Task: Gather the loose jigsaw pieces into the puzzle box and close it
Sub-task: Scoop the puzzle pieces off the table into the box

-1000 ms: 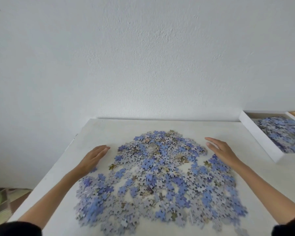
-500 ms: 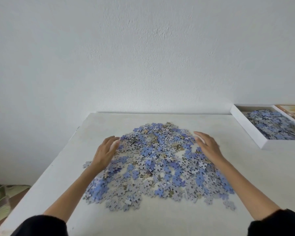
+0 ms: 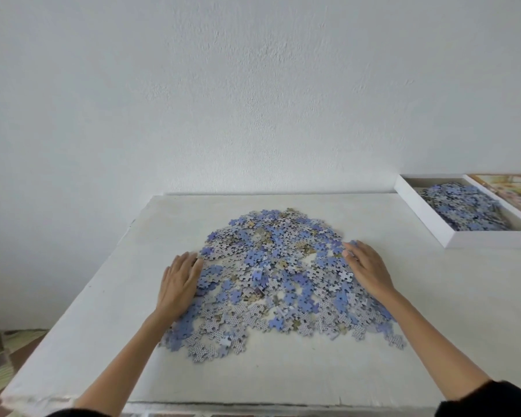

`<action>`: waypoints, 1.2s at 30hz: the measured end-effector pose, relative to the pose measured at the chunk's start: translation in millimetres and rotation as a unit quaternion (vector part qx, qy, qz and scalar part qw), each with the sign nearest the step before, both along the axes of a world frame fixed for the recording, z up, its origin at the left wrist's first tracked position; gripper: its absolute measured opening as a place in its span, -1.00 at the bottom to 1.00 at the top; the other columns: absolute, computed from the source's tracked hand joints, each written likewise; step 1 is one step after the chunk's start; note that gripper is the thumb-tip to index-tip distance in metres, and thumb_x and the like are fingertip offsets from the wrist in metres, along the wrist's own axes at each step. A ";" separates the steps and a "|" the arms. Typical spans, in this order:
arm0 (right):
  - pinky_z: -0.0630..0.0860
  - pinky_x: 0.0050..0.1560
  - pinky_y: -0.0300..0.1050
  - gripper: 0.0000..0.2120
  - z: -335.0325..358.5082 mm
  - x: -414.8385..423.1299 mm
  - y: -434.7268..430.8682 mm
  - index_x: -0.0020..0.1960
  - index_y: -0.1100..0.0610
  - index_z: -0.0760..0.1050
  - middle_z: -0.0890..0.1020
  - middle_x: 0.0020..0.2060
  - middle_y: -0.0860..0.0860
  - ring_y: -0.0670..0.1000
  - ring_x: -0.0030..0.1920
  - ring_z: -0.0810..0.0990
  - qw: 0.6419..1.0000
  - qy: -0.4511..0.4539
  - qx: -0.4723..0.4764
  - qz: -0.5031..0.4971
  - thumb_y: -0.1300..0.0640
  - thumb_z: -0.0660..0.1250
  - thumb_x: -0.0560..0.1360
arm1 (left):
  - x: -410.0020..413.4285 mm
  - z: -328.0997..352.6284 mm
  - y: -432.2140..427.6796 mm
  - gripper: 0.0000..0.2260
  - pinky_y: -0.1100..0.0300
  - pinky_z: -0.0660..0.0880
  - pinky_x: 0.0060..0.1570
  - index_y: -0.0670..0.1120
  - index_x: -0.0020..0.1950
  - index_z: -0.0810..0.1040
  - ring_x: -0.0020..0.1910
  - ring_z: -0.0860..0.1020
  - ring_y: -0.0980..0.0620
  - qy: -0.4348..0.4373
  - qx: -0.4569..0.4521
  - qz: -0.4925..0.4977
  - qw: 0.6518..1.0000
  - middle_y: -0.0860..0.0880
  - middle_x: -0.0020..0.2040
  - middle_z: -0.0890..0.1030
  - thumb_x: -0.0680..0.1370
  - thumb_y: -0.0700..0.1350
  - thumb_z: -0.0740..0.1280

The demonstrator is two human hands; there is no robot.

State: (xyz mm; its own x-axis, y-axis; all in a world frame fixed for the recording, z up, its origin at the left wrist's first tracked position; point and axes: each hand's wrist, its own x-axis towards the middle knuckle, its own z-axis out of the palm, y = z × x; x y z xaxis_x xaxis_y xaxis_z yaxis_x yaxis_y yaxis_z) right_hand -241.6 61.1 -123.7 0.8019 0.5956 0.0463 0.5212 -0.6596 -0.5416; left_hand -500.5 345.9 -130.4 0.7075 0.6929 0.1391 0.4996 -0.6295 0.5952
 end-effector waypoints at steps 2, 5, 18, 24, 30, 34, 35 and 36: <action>-0.04 0.46 0.03 -0.13 7.0 -5.0 0.8 0.46 -0.04 0.16 0.12 0.48 0.06 0.05 0.48 0.04 0.999 0.028 0.035 -0.007 -0.51 -0.25 0.33 | 5.0 8.1 1.5 -0.33 -0.17 0.11 0.41 -0.08 0.45 0.23 0.43 0.22 -0.06 -0.045 -0.040 -0.012 0.998 -0.12 0.47 0.23 0.53 0.33 -0.10; -0.12 0.44 0.12 -0.07 19.5 -12.2 -8.9 0.47 -0.13 0.08 0.05 0.50 0.04 0.05 0.49 -0.02 0.996 0.065 0.050 -0.020 -0.59 -0.19 0.23 | -2.9 21.0 5.4 -0.17 -0.22 -0.01 0.42 0.09 0.44 0.21 0.46 0.13 0.00 -0.026 -0.006 -0.072 0.997 0.03 0.50 0.14 0.33 0.54 -0.17; -0.31 0.35 0.24 0.11 1.4 -74.9 -29.8 0.45 -0.21 -0.24 -0.30 0.47 0.07 0.18 0.46 -0.28 0.986 -0.060 -0.151 0.027 -0.67 -0.37 -0.03 | 9.1 12.1 -66.4 -0.14 -0.14 -0.40 0.34 0.36 0.42 -0.17 0.48 -0.29 0.04 0.160 0.190 -0.296 0.922 0.14 0.50 -0.26 0.16 0.64 -0.21; -0.30 0.38 0.18 0.00 1.8 -78.0 -5.5 0.47 -0.19 -0.16 -0.23 0.49 0.09 0.18 0.47 -0.24 0.990 -0.050 -0.127 -0.021 -0.58 -0.41 0.11 | 30.5 12.6 -69.3 -0.16 -0.10 -0.43 0.30 0.29 0.45 -0.14 0.48 -0.26 0.04 0.145 0.193 -0.292 0.925 0.13 0.48 -0.23 0.23 0.59 -0.21; -0.45 0.31 0.14 -0.02 15.6 -98.2 -7.0 0.42 -0.29 -0.16 -0.24 0.47 -0.08 0.02 0.44 -0.38 0.990 -0.057 -0.097 0.089 -0.64 -0.40 0.06 | 27.6 19.0 -72.6 -0.18 -0.14 -0.35 0.37 0.22 0.48 0.02 0.47 -0.22 0.08 0.110 0.191 -0.303 0.927 0.16 0.48 -0.17 0.29 0.55 -0.20; -0.50 0.29 0.11 -0.06 8.9 -120.5 1.0 0.36 -0.32 -0.32 -0.36 0.44 -0.05 0.01 0.39 -0.49 0.968 -0.082 -0.150 0.182 -0.66 -0.33 0.05 | 25.8 10.2 -76.0 -0.19 -0.16 -0.31 0.40 0.21 0.50 -0.04 0.47 -0.23 0.08 0.123 0.194 -0.319 0.919 0.14 0.50 -0.19 0.32 0.54 -0.14; -0.51 0.29 0.09 -0.06 6.9 -122.0 4.0 0.36 -0.31 -0.34 -0.37 0.44 -0.04 0.02 0.39 -0.50 0.966 -0.088 -0.154 0.188 -0.66 -0.32 0.05 | 26.5 8.5 -75.2 -0.20 -0.17 -0.30 0.41 0.21 0.50 -0.06 0.48 -0.22 0.08 0.128 0.196 -0.316 0.919 0.14 0.50 -0.18 0.33 0.53 -0.14; -0.51 0.31 0.07 -0.06 5.8 -122.2 6.9 0.37 -0.30 -0.35 -0.37 0.44 -0.03 0.02 0.39 -0.50 0.965 -0.093 -0.156 0.188 -0.65 -0.33 0.06 | 27.6 7.7 -73.9 -0.22 -0.18 -0.29 0.41 0.21 0.50 -0.06 0.49 -0.21 0.08 0.128 0.198 -0.313 0.920 0.13 0.51 -0.17 0.35 0.52 -0.16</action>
